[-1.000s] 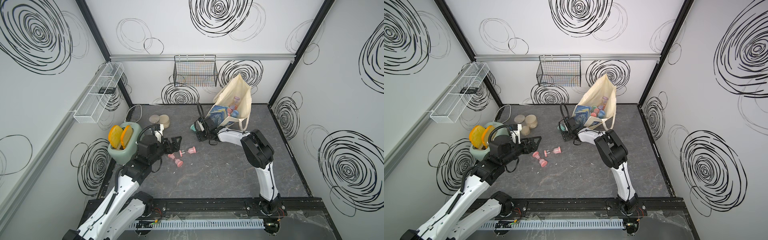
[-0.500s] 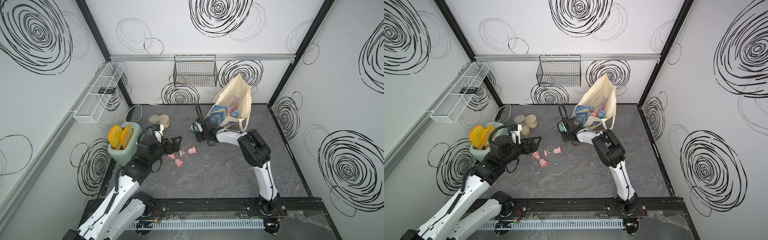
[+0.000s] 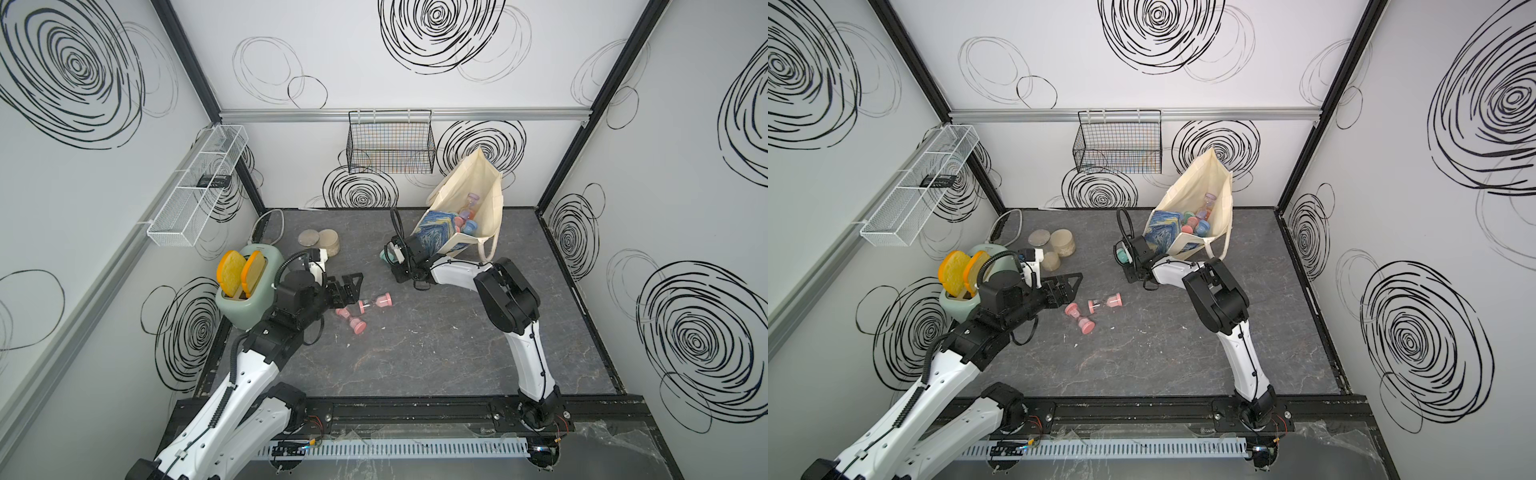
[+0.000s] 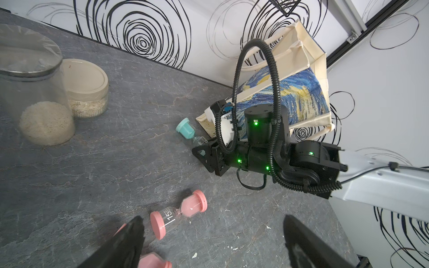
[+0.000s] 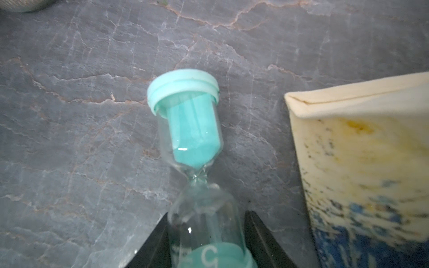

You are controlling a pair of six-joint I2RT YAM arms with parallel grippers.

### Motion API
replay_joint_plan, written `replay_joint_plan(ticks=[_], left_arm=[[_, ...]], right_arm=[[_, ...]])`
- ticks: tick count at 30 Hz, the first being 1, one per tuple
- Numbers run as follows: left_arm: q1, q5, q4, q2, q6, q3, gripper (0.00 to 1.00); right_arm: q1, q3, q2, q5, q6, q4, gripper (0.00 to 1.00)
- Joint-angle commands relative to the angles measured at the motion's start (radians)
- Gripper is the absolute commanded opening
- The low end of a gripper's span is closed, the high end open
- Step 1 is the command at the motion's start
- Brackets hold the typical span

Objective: Put the hourglass into the canvas bag
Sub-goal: Pick up the hourglass from the center of the board.

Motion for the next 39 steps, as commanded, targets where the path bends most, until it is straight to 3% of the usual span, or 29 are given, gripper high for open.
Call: replay_joint_plan(ticks=[1, 14, 23, 29, 35, 39], left_arm=[[0.009, 0.007, 0.045, 0.001, -0.013, 0.002, 0.96], [0.009, 0.001, 0.020, -0.018, -0.011, 0.042, 0.96], [0.009, 0.005, 0.002, -0.027, -0.004, 0.111, 0.96], [0.005, 0.033, 0.029, -0.004, -0.013, 0.147, 0.96], [-0.028, 0.044, 0.065, 0.034, -0.018, 0.179, 0.96], [-0.073, 0.034, 0.081, 0.070, -0.012, 0.198, 0.96]], right_arm=[[0.008, -0.006, -0.030, -0.022, -0.004, -0.006, 0.46], [0.011, -0.043, -0.225, -0.061, 0.007, -0.004, 0.39], [0.013, -0.095, -0.449, -0.100, 0.015, 0.002, 0.38], [0.002, -0.158, -0.615, -0.064, 0.031, 0.059, 0.38], [-0.073, -0.135, -0.724, -0.052, 0.071, -0.009, 0.38], [-0.178, -0.159, -0.786, -0.062, 0.104, -0.026, 0.38]])
